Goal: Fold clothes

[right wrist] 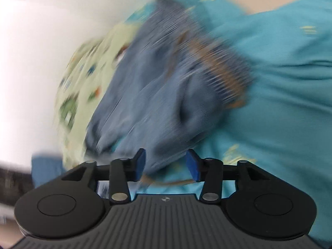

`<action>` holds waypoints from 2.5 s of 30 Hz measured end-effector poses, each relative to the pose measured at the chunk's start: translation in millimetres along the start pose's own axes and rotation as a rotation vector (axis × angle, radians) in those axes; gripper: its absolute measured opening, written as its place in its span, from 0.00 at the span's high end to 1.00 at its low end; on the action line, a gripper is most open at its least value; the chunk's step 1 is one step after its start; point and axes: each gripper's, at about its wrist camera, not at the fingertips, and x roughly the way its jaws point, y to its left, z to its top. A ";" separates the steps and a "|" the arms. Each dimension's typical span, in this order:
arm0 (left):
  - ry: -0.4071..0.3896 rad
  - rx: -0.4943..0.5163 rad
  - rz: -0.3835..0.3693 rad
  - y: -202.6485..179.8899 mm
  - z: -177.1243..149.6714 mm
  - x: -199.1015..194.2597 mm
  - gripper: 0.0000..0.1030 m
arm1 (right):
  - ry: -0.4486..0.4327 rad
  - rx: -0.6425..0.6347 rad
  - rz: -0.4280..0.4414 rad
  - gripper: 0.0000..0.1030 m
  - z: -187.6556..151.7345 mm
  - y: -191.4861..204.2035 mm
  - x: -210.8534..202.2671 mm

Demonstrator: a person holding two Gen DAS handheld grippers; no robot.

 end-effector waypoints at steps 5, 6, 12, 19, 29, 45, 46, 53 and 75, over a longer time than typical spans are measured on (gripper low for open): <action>0.001 -0.013 0.004 -0.1 -1.0 -6.3 0.43 | -0.047 0.166 -0.041 0.38 15.8 -26.0 9.7; 0.002 -0.016 0.005 0.0 -1.3 -7.1 0.43 | -0.049 0.178 -0.046 0.38 19.2 -27.3 15.0; 0.020 -0.046 0.017 5.0 -2.6 -3.2 0.43 | -0.114 0.211 -0.083 0.38 35.5 -27.0 37.2; 0.029 -0.054 0.032 6.9 -4.4 1.3 0.44 | -0.087 0.129 -0.129 0.48 45.3 -20.9 62.9; 0.074 -0.031 0.060 6.4 -5.6 1.3 0.44 | -0.340 -0.227 -0.086 0.95 36.8 31.4 0.8; 0.120 0.037 0.068 1.2 1.3 -5.1 0.43 | -0.252 -0.335 -0.354 0.48 34.1 18.4 9.5; 0.120 0.041 0.067 0.6 2.1 -6.2 0.43 | -0.271 -0.345 -0.347 0.47 29.0 21.7 1.7; 0.109 0.078 0.088 -1.4 3.9 -12.2 0.42 | -0.490 -0.516 -0.208 0.32 -6.5 71.7 -18.2; 0.172 0.029 0.193 59.3 -8.4 37.5 0.42 | 0.025 -1.228 0.139 0.39 -162.6 300.1 299.6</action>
